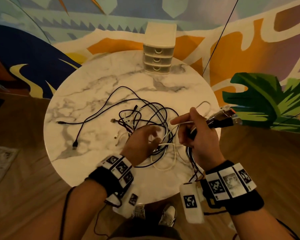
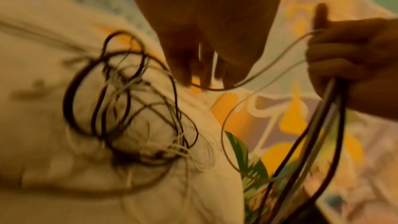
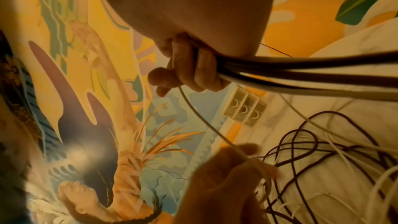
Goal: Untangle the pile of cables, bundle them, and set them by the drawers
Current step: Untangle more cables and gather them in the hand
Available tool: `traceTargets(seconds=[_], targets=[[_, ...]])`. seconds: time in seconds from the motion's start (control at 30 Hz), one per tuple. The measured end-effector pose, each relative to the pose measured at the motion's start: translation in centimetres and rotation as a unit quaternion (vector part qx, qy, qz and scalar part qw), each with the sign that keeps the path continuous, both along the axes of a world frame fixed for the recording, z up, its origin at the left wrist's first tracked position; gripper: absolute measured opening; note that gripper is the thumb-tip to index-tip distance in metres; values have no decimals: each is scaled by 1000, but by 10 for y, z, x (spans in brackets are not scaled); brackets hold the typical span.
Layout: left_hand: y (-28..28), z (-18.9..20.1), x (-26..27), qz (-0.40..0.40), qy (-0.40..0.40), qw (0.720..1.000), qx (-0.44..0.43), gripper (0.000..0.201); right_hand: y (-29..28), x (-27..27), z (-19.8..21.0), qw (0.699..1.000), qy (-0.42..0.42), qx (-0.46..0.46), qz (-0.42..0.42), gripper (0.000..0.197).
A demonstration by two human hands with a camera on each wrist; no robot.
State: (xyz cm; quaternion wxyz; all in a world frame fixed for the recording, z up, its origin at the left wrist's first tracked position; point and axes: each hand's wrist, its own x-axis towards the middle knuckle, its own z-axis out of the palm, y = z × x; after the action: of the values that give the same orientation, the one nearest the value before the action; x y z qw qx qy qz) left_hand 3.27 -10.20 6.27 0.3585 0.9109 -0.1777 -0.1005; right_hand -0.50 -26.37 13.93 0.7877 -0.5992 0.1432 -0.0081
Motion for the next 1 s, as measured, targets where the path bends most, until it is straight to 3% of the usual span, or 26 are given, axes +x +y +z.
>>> traceTargets(seconds=[0.03, 0.1, 0.27, 0.37, 0.43, 0.6, 0.77, 0.87, 0.93, 1.0], targets=[[-6, -3, -2, 12, 92, 993, -71, 13, 1, 0, 2, 1000, -2, -1, 2, 56], [-4, -14, -6, 61, 179, 974, -127, 24, -3, 0, 6, 1000, -9, -9, -7, 56], [70, -56, 5, 54, 121, 989, 67, 23, -43, 2, 22, 991, -13, 42, -129, 58], [110, -59, 22, 150, 138, 974, 98, 27, -74, 4, 33, 978, -55, 103, -175, 54], [112, -51, 33, 162, 128, 972, 112, 32, -84, 6, 27, 975, -61, 117, -177, 51], [70, -14, 43, 151, 135, 979, 39, 38, -67, -3, -17, 983, 32, 121, -134, 59], [49, 15, 37, 130, 154, 978, -60, 41, -43, -20, -51, 989, 136, 10, -65, 61], [37, 32, 25, 136, 170, 969, -114, 42, -25, -25, -53, 989, 128, -72, -3, 64], [24, 40, 12, 99, 181, 974, -92, 40, -7, -23, -50, 988, 109, -94, 60, 60], [10, 41, 2, 32, 152, 988, 8, 36, 11, -16, -48, 982, 99, -117, 111, 52]])
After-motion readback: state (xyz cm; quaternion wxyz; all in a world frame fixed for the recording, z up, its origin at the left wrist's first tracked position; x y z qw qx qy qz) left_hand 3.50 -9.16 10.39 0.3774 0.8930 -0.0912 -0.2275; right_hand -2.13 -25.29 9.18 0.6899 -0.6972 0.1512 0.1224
